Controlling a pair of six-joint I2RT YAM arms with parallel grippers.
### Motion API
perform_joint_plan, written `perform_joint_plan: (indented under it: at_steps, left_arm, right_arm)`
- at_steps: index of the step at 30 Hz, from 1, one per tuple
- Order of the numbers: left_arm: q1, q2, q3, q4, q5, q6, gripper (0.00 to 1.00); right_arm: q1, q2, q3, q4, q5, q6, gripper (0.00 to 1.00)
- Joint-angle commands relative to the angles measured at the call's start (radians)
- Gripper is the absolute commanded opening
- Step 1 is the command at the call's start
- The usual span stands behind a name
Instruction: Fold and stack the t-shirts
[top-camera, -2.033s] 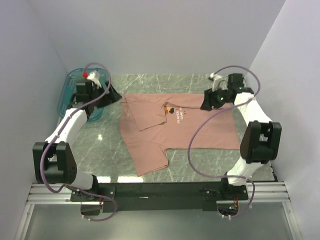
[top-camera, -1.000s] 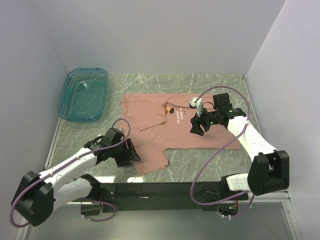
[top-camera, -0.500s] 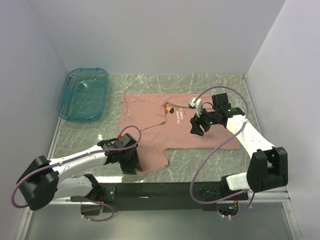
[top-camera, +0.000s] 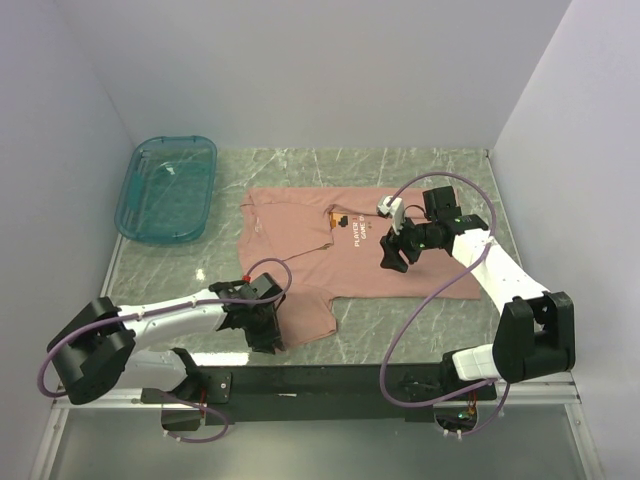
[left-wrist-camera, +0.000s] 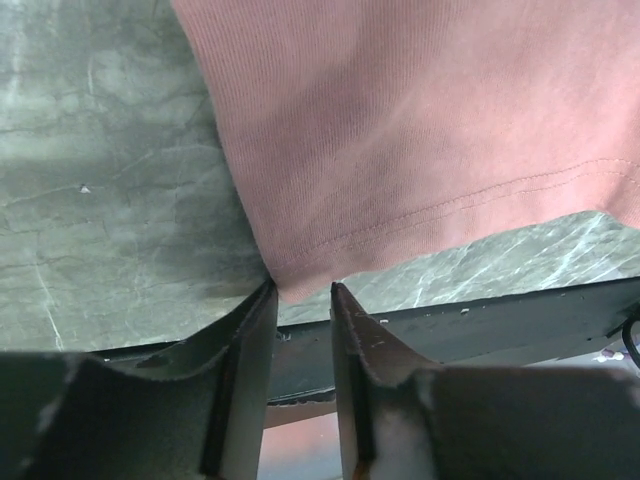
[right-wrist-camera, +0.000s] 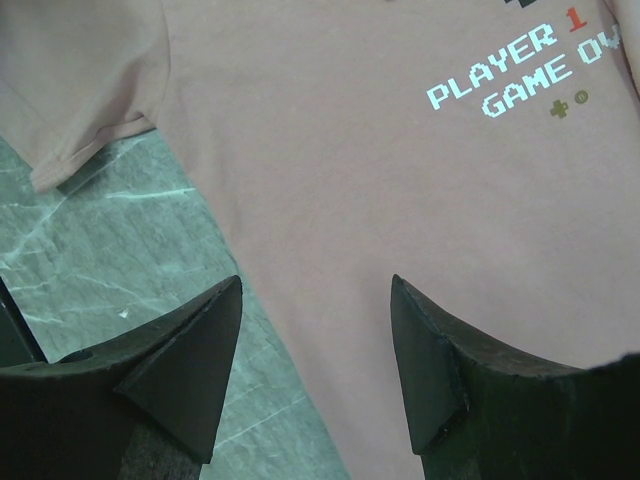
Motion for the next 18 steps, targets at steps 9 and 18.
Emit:
perform_joint_plan:
  at_steps: [9, 18]
  left_arm:
    - [-0.006, 0.034, 0.035, 0.032, -0.1, 0.016, 0.2]
    - [-0.011, -0.047, 0.055, 0.047, -0.097, 0.135, 0.0]
  right_arm:
    - [0.0, -0.006, 0.039, -0.011, -0.012, 0.001, 0.68]
    - [-0.018, -0.1, -0.012, -0.039, 0.153, -0.072, 0.68]
